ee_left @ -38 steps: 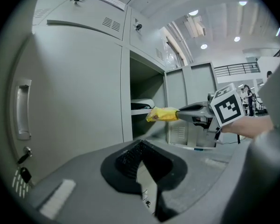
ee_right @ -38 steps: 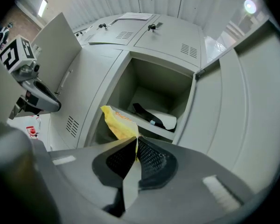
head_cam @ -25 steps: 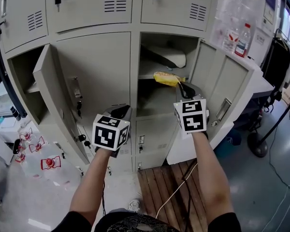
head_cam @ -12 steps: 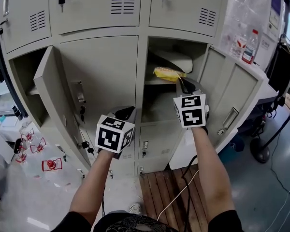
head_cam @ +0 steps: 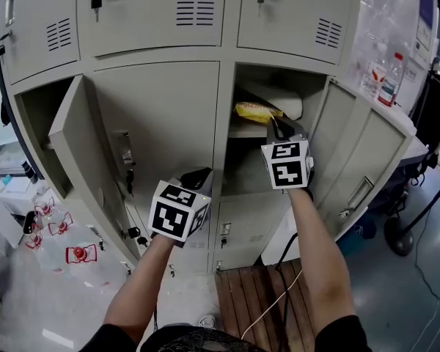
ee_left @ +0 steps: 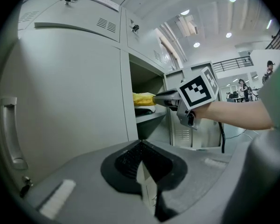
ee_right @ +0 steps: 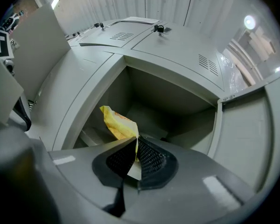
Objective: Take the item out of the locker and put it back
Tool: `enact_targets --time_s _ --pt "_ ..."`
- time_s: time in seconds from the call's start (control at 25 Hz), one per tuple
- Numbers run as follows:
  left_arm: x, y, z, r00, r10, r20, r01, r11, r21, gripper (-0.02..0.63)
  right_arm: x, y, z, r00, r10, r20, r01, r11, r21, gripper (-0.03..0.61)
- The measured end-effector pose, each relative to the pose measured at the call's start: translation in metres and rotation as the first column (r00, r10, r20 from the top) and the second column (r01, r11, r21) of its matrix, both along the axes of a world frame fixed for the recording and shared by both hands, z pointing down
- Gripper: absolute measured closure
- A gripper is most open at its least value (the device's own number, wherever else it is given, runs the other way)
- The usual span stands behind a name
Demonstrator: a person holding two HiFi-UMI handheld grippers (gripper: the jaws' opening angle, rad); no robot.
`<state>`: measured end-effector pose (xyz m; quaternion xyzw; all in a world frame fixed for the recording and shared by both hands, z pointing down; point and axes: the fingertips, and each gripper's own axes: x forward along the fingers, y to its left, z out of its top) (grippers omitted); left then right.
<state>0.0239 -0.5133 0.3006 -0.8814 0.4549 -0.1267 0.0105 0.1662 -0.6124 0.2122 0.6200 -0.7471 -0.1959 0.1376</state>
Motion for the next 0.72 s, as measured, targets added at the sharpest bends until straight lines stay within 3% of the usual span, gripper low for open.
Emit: enact_targets --time_s 0.72 --pt "-0.006 -0.012 0.002 1.000 0.025 -0.003 -0.025 1.000 -0.005 0.612 -0.009 -0.055 0.025 1.000 0.013 -0.019 -0.013 0.999 -0.034 0.549"
